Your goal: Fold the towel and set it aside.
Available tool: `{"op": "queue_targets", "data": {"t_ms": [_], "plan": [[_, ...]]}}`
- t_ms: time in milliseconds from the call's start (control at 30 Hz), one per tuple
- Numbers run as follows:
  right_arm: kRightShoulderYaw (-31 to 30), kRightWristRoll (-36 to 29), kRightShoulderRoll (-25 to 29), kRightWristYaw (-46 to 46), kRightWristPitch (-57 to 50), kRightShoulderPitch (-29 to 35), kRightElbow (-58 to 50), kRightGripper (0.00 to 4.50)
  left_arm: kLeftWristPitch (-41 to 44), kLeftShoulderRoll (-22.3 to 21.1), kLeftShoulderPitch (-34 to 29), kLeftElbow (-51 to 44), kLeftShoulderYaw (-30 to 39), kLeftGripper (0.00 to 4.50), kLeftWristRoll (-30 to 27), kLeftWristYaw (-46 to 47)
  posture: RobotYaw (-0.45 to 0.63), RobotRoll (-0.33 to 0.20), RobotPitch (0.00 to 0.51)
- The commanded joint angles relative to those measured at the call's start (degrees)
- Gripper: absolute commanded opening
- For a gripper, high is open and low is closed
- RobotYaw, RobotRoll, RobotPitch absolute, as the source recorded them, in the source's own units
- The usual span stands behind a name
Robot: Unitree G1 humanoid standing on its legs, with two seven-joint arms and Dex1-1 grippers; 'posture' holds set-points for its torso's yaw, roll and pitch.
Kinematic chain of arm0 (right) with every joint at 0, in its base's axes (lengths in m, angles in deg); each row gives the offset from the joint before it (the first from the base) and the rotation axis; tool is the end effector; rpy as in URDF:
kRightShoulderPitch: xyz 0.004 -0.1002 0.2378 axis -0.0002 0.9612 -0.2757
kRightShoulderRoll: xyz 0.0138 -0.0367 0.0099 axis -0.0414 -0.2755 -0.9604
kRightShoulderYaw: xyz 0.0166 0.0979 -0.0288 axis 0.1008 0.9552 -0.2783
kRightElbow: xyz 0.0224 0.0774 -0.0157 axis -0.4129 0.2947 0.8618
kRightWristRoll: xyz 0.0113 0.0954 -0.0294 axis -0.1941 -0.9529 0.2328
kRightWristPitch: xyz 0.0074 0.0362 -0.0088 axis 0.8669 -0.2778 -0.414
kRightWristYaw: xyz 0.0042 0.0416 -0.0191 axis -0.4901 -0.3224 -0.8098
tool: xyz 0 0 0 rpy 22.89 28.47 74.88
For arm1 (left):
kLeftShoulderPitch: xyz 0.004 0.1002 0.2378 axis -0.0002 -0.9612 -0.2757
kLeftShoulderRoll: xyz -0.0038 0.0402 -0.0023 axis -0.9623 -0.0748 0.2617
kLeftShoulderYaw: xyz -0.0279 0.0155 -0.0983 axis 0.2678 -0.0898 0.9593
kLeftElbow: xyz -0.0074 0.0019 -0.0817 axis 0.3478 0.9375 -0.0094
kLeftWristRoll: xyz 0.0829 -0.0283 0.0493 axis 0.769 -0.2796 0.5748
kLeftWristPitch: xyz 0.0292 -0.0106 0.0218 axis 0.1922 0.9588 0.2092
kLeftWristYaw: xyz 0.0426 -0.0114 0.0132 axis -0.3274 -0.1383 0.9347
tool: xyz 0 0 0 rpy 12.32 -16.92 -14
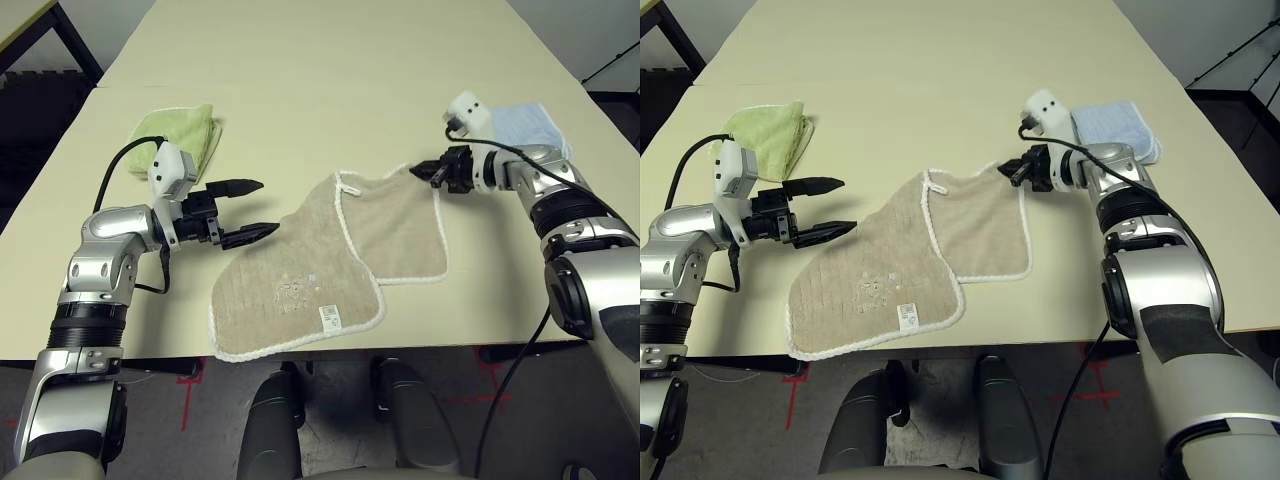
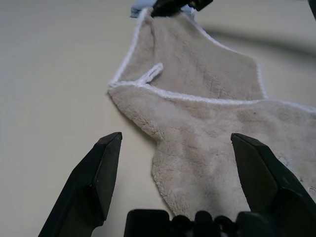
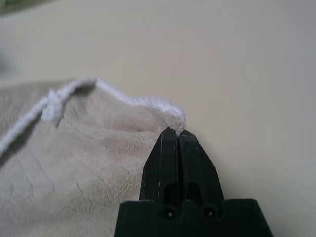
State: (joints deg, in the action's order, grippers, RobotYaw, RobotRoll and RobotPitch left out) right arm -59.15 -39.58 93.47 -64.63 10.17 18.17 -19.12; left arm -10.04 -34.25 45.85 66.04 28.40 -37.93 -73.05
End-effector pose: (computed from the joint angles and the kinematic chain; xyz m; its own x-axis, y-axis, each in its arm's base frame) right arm 0.3722 -0.2184 0.2201 0.6993 0.7025 -0.1320 -0.7128 0.6714 -0.2029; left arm 0.2827 0.2790 0.1799 0.4522 -0.8797 -0.1473 0.8761 0.4072 0.2583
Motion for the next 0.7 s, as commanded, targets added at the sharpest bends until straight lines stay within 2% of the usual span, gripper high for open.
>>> {"op": "queue_targets", "data": {"t_ms": [33,367,700], "plan": [[2.72,-3.1,-1.0,0.61,4.72,-1.44,-1.54,0.03,0.59,0.46,-1.03,-0.82,-0.25,4.5,-0.32,0.25,-0.11,0.0,0.16],[6.59,-8.4,-3.68,1.59,11.28,-9.18,-3.22,0.03,1.78,2.7,-0.29,-1.45,-0.85,4.5,-0.43,1.53,-0.11,0.0,0.155],[11.09,-12.43,-3.57,8.68,9.88,-20.93,-0.64,0.03,2.39,6.12,0.42,-2.11,-1.49,4.5,-0.47,3.02,-0.12,0.0,0.153]]}}
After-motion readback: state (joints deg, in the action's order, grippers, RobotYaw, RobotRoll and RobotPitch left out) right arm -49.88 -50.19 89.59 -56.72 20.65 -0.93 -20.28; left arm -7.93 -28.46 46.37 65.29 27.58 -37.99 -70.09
